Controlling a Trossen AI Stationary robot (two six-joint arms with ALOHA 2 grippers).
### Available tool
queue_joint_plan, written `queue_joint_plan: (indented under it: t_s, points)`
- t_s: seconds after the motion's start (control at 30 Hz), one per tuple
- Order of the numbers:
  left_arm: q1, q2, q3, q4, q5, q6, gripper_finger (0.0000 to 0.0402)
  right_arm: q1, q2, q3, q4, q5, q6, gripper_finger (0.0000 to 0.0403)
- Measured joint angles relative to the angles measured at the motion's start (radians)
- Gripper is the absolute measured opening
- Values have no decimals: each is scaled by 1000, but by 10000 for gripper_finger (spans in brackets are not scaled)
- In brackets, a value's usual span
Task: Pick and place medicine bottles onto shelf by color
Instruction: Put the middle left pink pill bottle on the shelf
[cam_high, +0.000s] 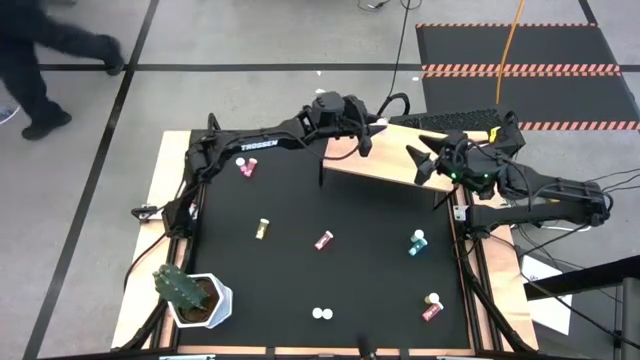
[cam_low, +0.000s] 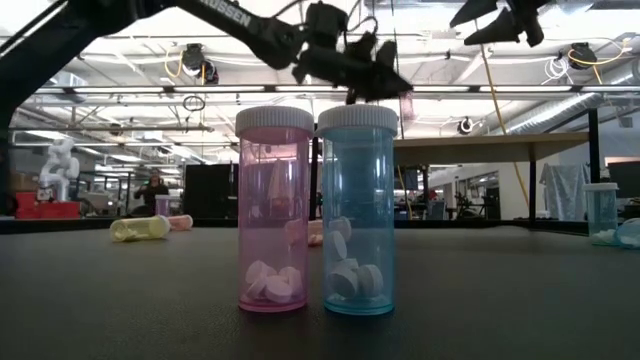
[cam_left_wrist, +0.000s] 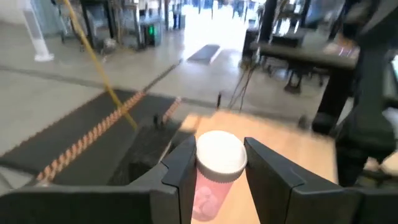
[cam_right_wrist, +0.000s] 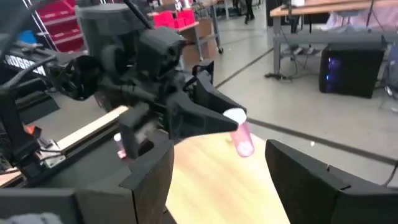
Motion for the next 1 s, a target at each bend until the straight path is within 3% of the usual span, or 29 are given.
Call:
queue_joint_plan:
  t_s: [0.67,1.0]
  points:
    - [21,69,8,47,-10,87,120,0,71,-1,-43,5,103,247]
    - [15,107,10,122,-94,62,120,0,71,-1,-42,6,114,247]
